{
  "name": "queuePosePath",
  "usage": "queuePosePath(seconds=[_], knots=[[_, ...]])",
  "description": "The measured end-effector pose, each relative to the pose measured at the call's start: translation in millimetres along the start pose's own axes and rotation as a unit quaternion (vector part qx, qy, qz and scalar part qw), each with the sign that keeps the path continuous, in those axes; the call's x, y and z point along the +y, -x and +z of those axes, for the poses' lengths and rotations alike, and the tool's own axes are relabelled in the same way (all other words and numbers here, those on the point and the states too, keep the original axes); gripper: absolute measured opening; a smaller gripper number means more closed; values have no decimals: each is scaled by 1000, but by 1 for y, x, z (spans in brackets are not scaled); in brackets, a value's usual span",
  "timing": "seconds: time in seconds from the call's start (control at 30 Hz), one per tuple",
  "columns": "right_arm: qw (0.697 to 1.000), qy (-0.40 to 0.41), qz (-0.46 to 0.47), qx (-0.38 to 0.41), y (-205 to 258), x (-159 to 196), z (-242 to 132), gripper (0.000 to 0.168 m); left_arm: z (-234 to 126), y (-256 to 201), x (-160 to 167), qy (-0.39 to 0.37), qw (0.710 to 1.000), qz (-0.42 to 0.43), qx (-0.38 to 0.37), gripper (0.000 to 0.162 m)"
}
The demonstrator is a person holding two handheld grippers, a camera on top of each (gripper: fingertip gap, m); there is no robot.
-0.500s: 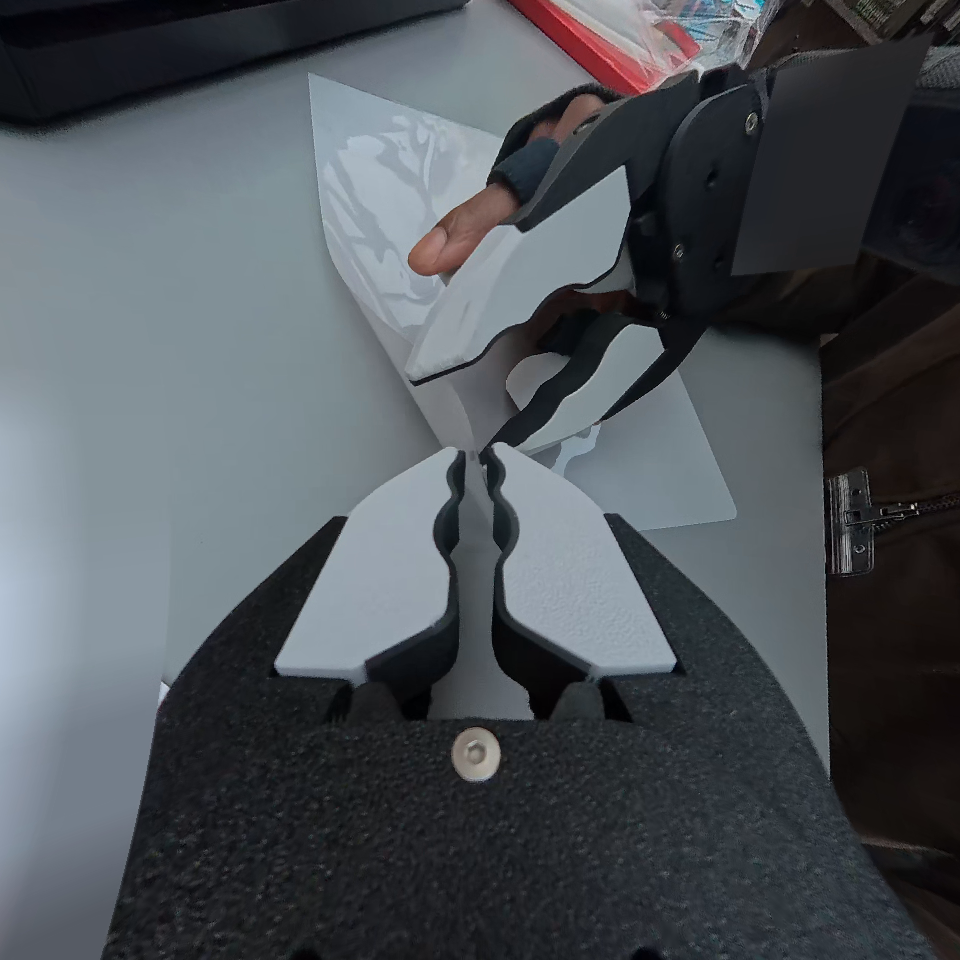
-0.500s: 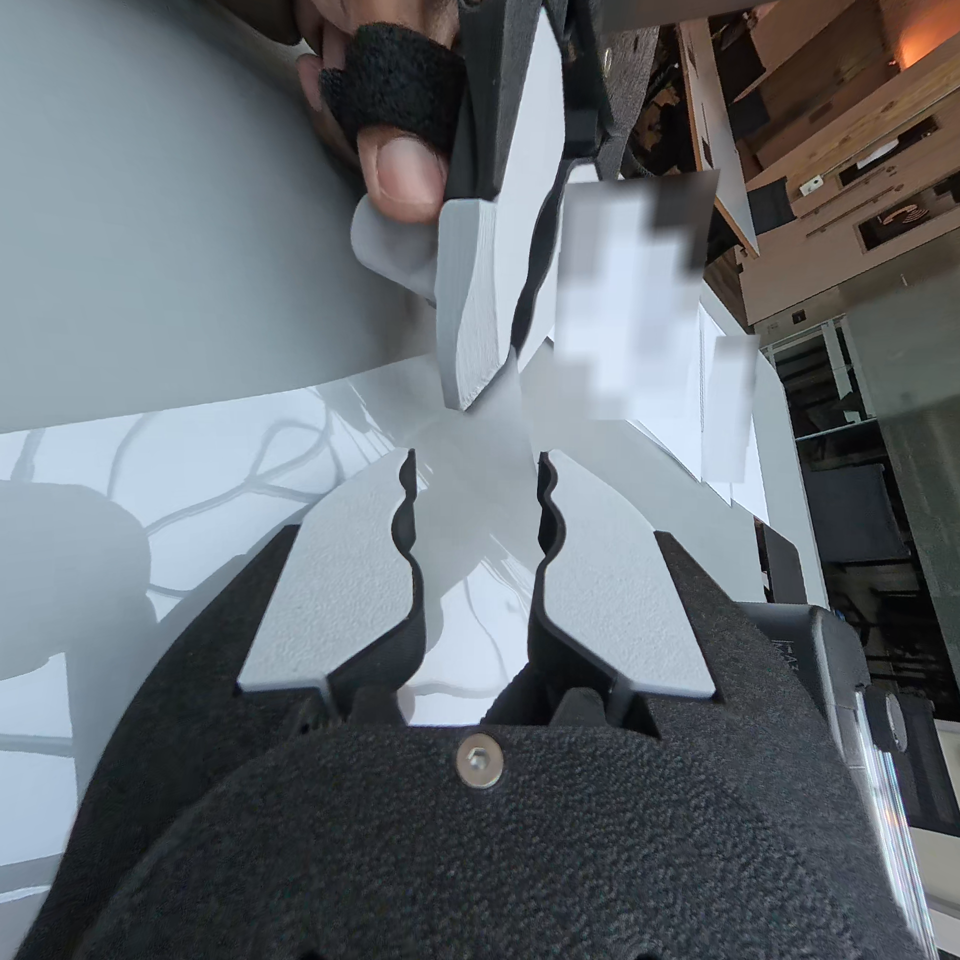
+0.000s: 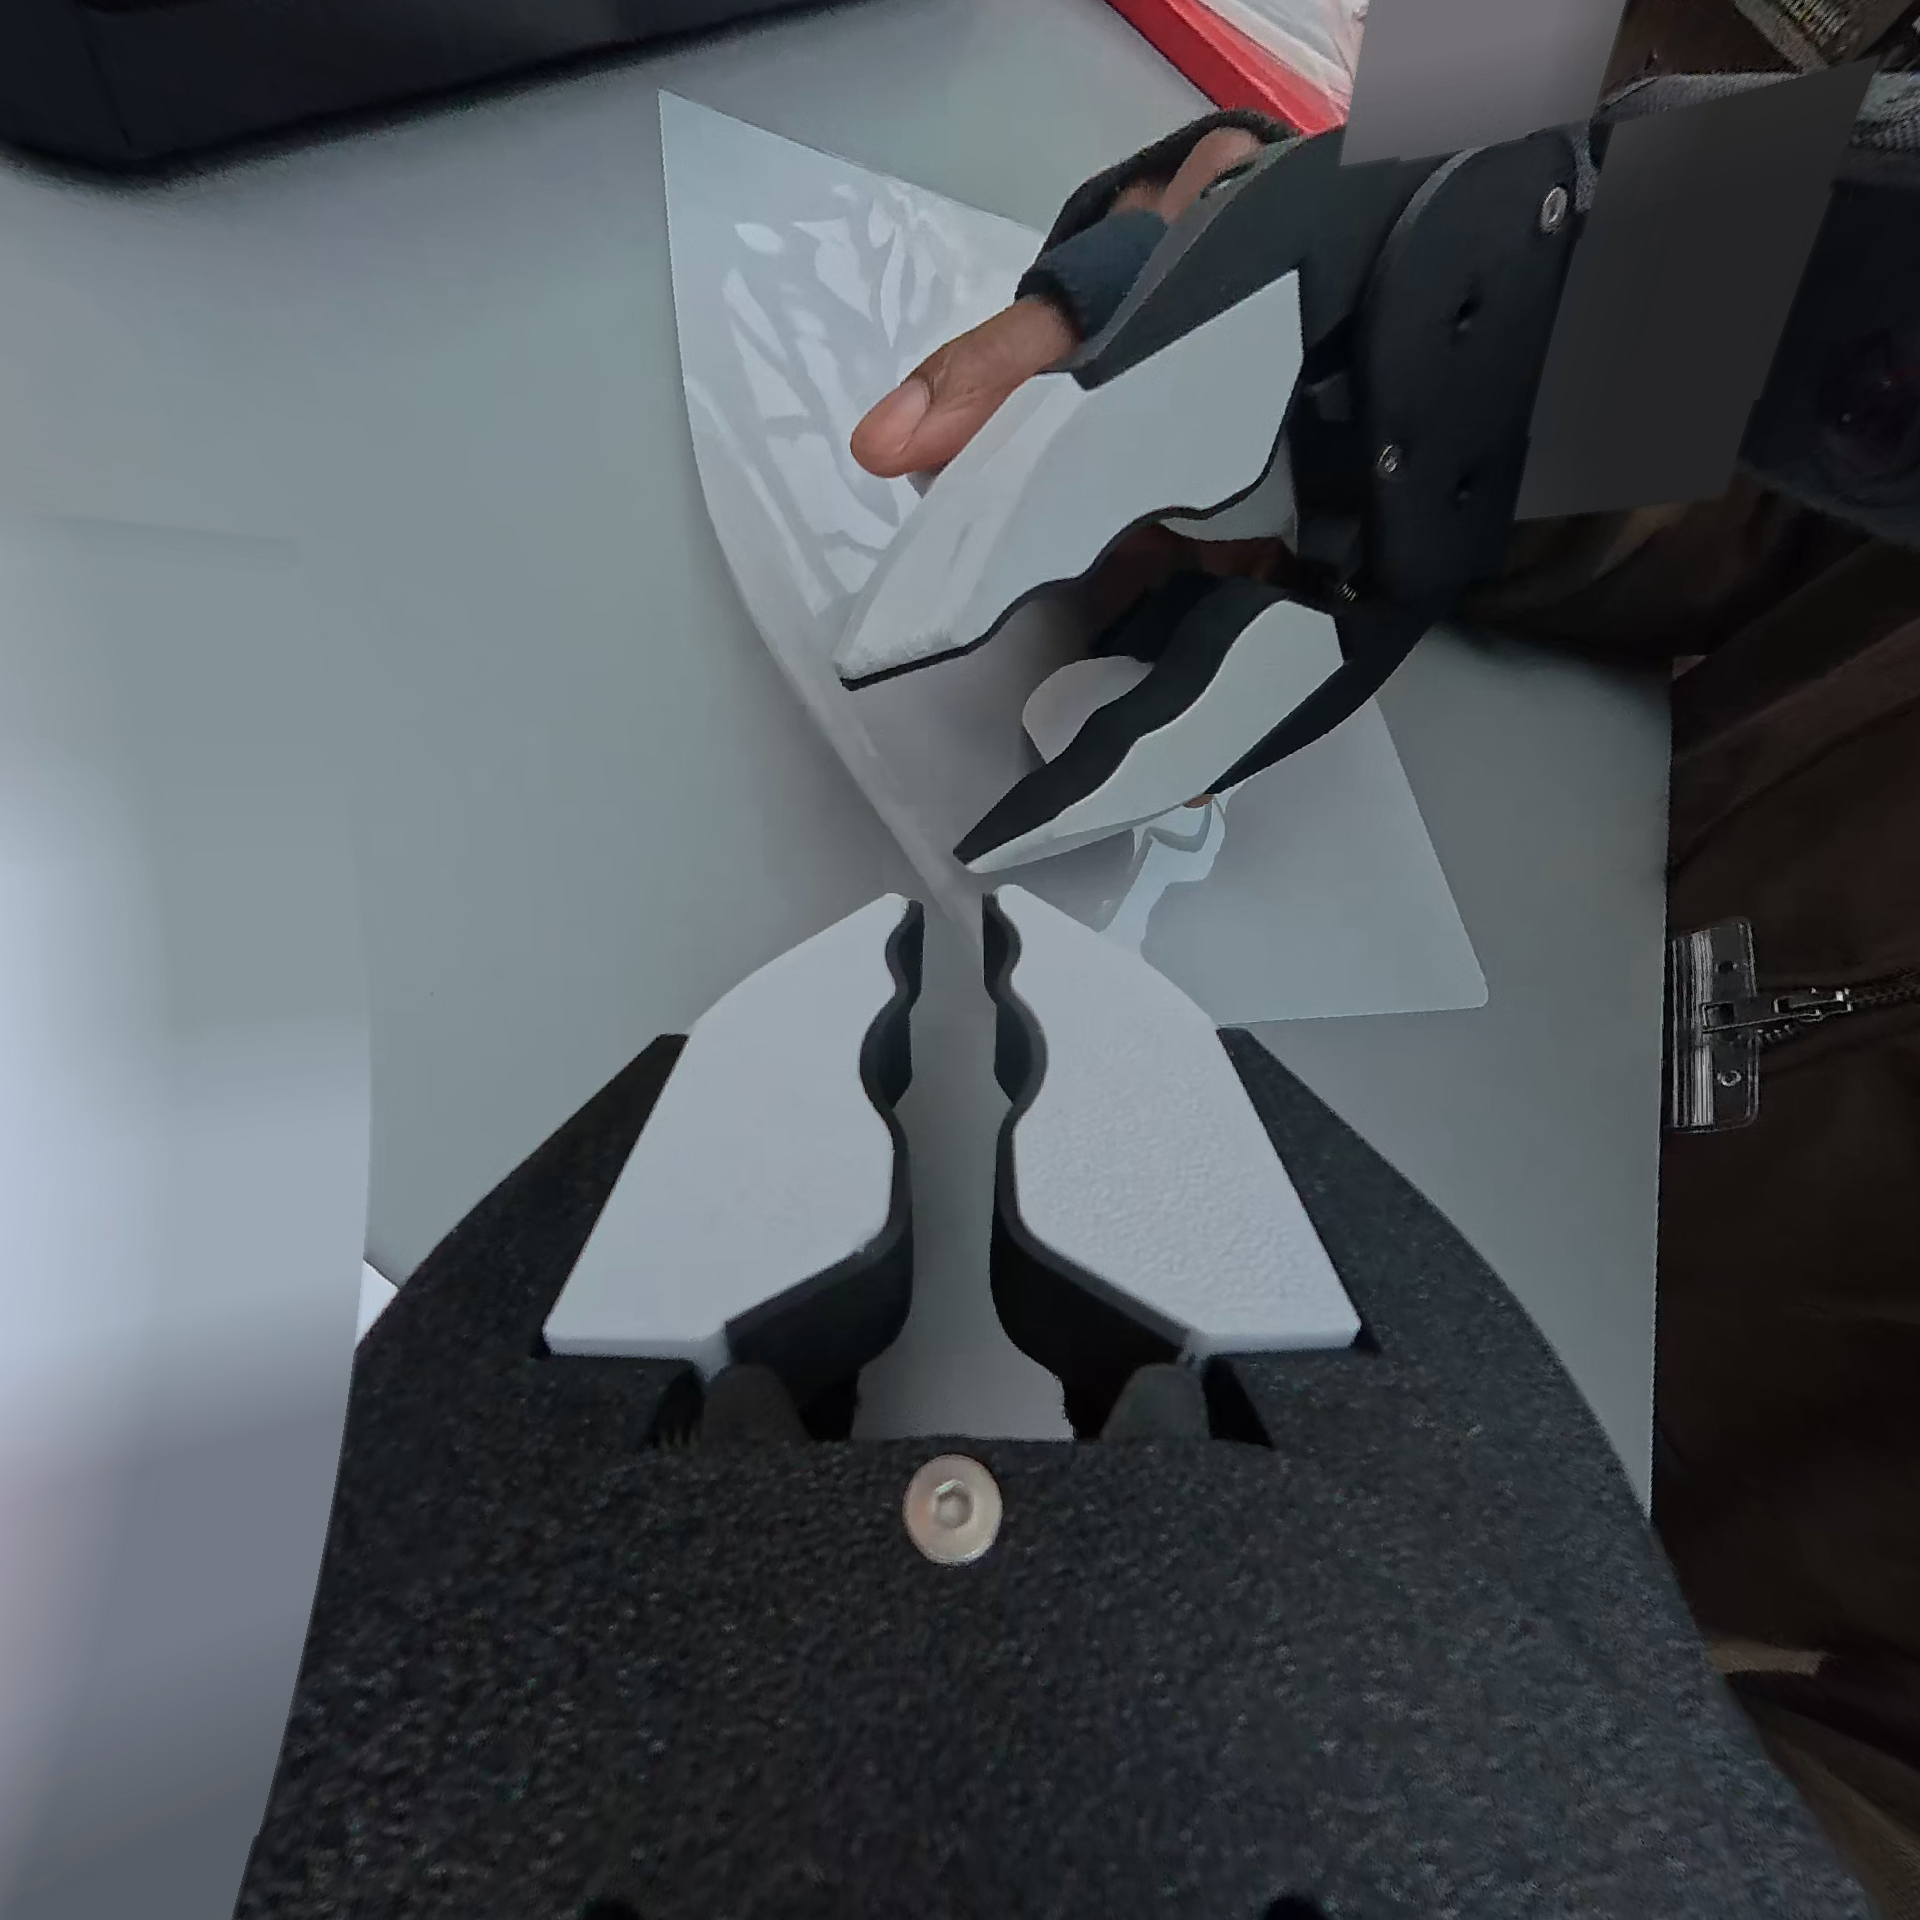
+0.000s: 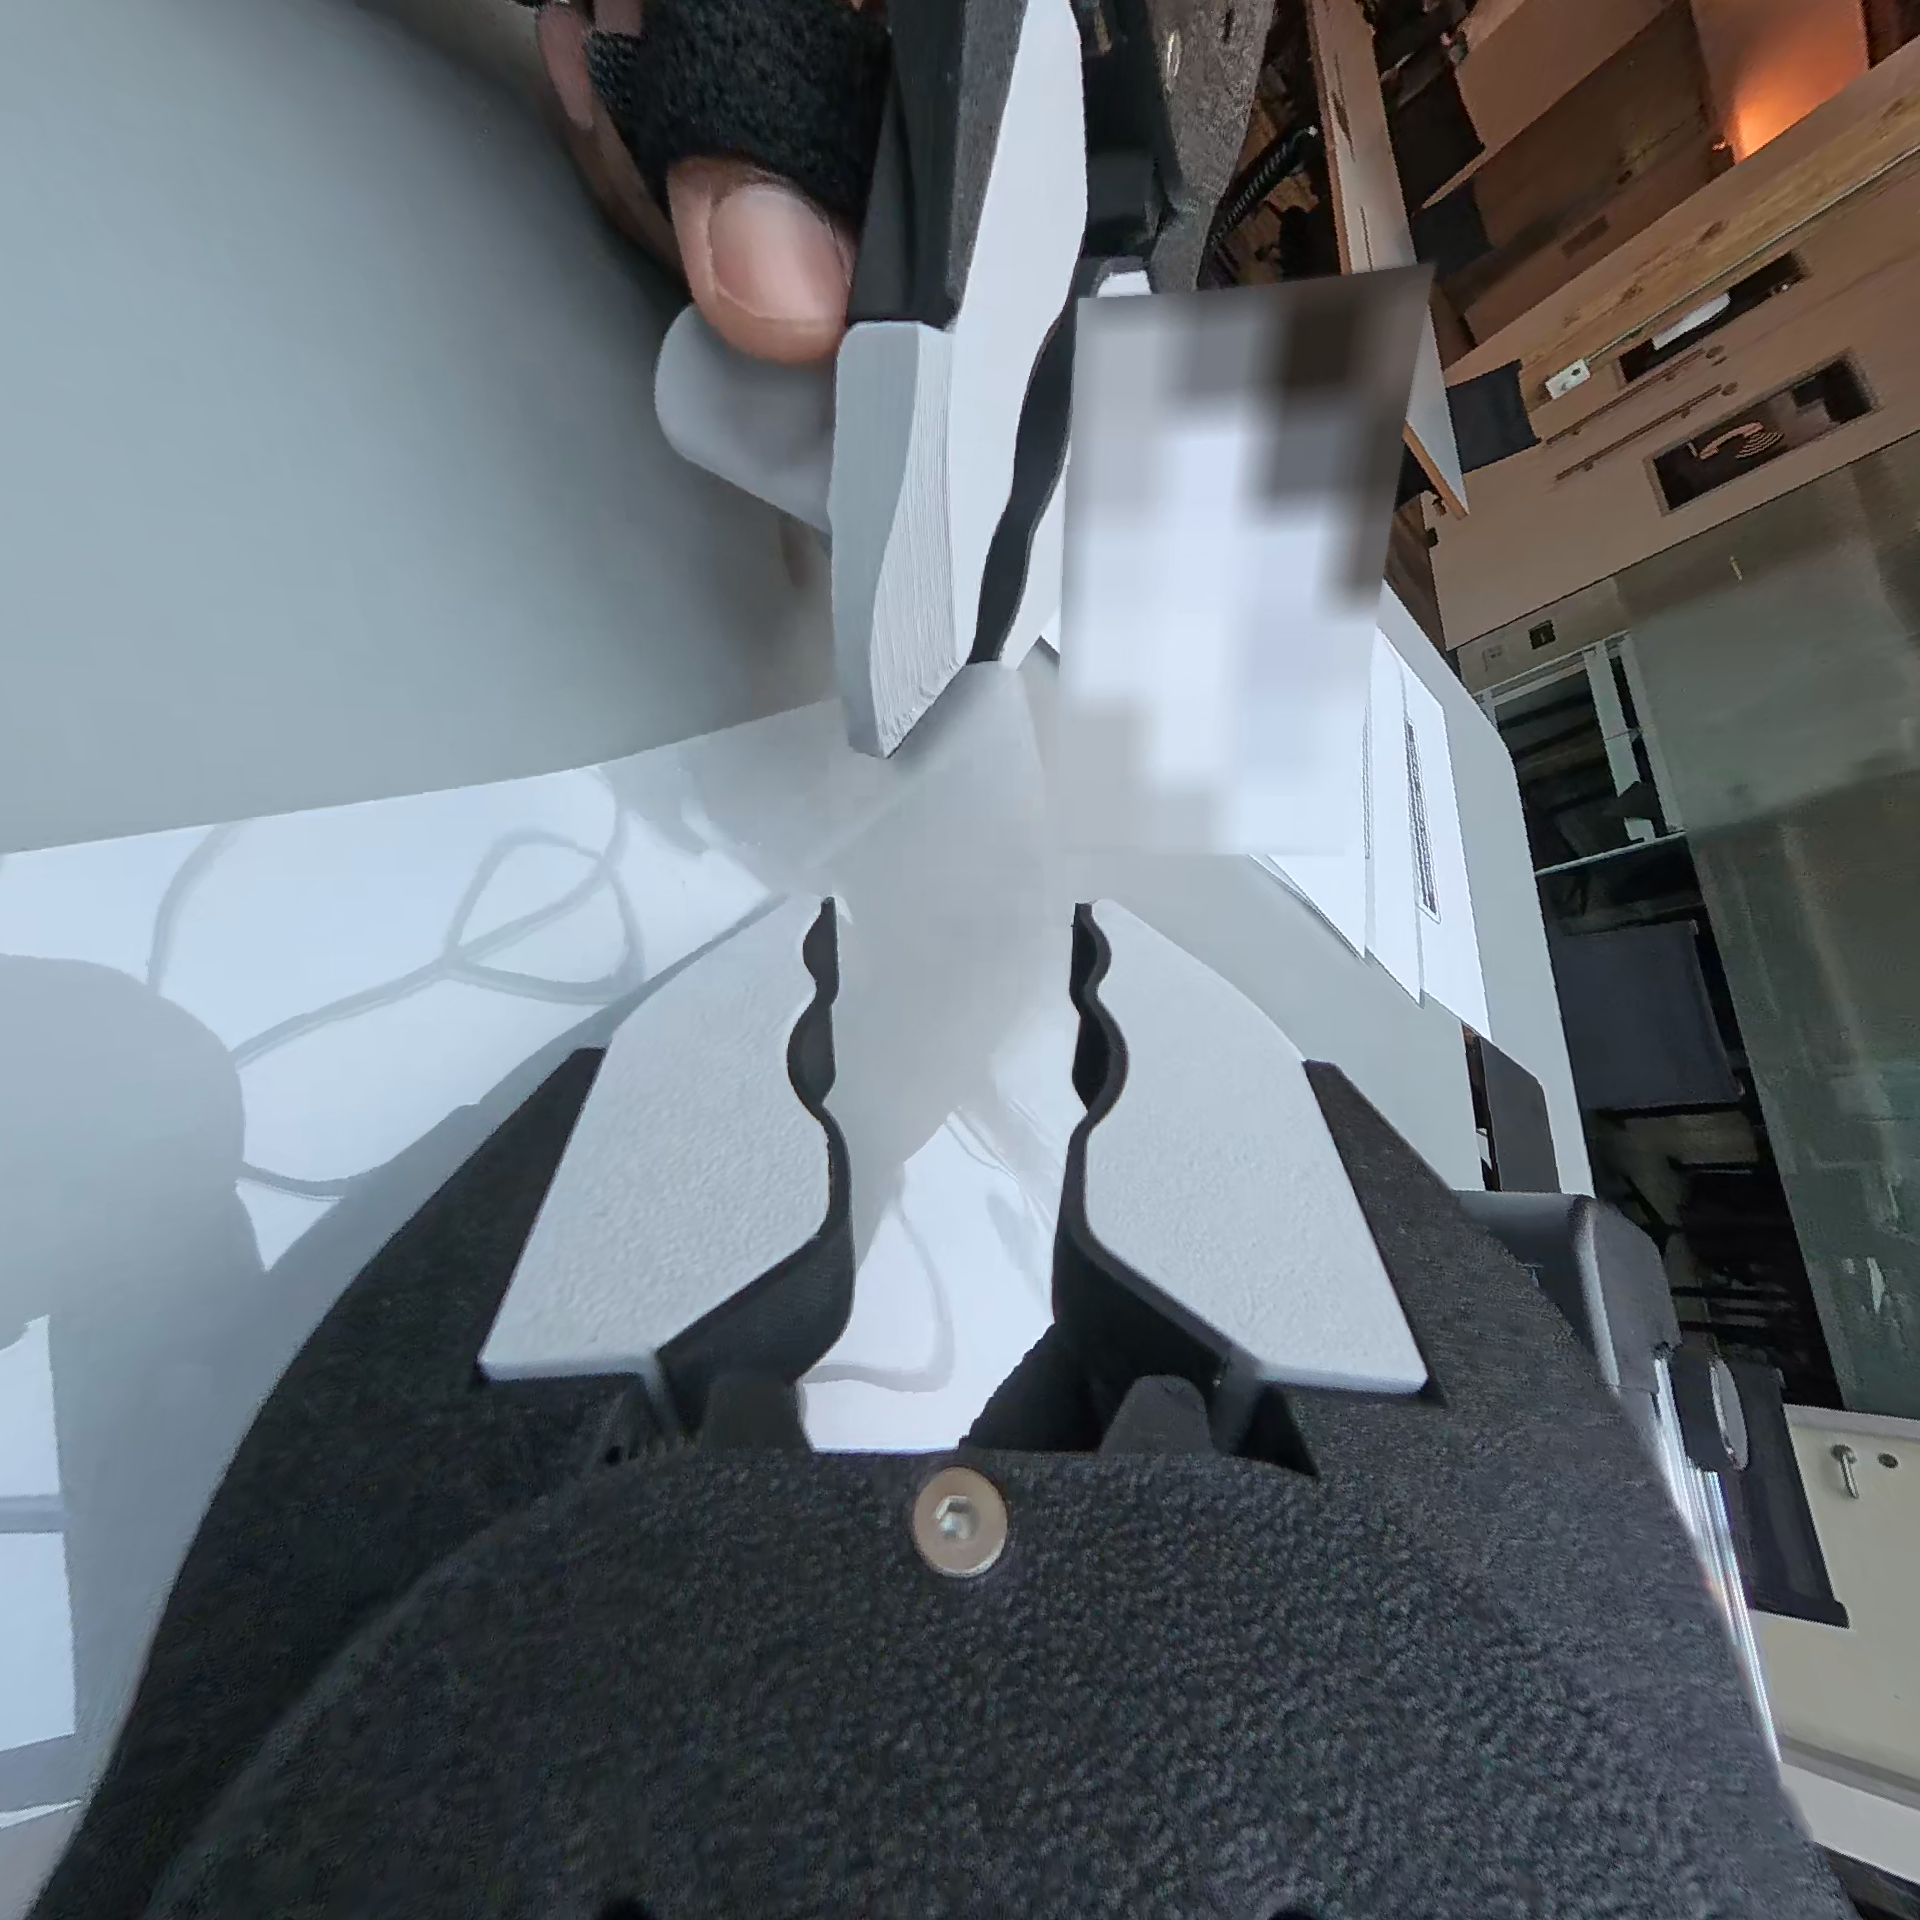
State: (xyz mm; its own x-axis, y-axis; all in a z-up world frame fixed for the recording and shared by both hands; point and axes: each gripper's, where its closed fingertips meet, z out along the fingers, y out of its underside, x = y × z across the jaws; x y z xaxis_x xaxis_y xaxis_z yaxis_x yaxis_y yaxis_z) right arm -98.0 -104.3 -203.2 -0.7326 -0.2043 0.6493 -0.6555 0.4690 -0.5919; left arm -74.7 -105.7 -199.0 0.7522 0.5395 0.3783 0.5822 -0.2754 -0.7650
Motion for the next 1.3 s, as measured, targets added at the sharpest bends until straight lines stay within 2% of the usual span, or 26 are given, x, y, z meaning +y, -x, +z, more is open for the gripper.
queuePosePath(seconds=[0.17,0.43,0.73,1.3], knots=[[1000,-16,-23,13,-3,-11,-3,44,0,-1,0,1,1000,5,-1,10],[999,-18,-22,-24,-1,-20,1,57,2,-6,-3,-3,1000,23,5,7],[999,-14,-30,-42,9,-20,4,54,5,-8,-2,0,1000,30,9,5],[999,-31,-36,-22,11,-19,0,47,4,-5,-3,-1,999,35,1,5]])
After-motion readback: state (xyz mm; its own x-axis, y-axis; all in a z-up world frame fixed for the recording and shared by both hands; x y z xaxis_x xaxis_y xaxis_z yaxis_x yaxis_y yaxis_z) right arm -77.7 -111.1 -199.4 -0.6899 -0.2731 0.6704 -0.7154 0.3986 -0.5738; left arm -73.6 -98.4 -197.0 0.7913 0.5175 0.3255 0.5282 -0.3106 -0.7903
